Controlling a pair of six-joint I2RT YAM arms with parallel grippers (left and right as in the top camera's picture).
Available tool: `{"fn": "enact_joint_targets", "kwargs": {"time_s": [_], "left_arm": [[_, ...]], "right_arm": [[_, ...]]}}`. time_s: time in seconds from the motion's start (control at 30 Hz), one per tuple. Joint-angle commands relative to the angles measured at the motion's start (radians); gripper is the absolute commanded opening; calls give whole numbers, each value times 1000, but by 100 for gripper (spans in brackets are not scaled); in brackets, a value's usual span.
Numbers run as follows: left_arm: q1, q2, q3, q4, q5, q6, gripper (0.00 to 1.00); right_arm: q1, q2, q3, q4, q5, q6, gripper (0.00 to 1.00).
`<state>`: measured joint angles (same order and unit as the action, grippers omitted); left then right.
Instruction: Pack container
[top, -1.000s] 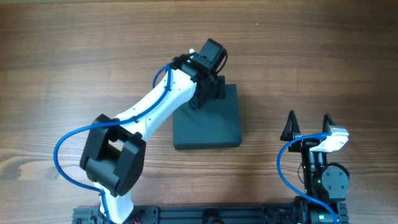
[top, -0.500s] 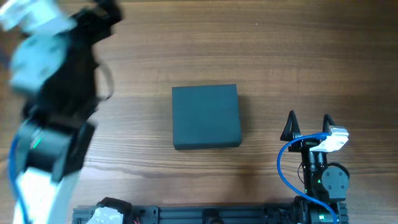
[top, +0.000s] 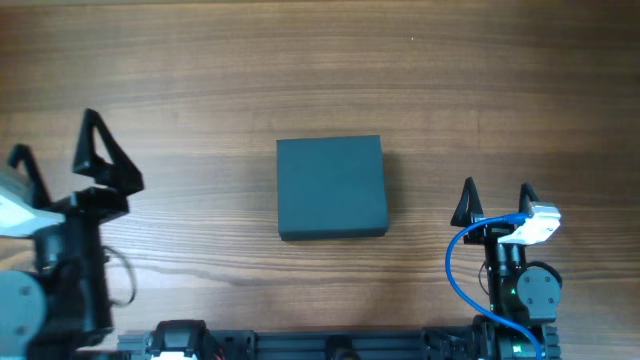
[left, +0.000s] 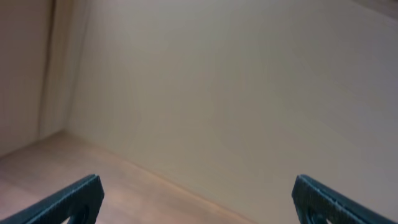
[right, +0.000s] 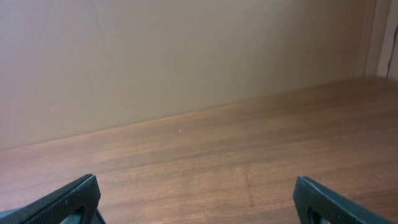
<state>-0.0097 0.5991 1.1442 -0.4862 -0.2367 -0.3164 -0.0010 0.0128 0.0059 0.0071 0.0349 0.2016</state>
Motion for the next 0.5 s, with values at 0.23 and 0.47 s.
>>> {"fn": "enact_joint_targets", "kwargs": {"time_s": [0.23,0.47], "left_arm": [[8,-316,-608,261,53,-216,100],[8,-438,-777,263,61,-217,100]], "right_arm": [[3,-10,0,5,10,10,100],[3,-10,0,5,10,10,100]]}}
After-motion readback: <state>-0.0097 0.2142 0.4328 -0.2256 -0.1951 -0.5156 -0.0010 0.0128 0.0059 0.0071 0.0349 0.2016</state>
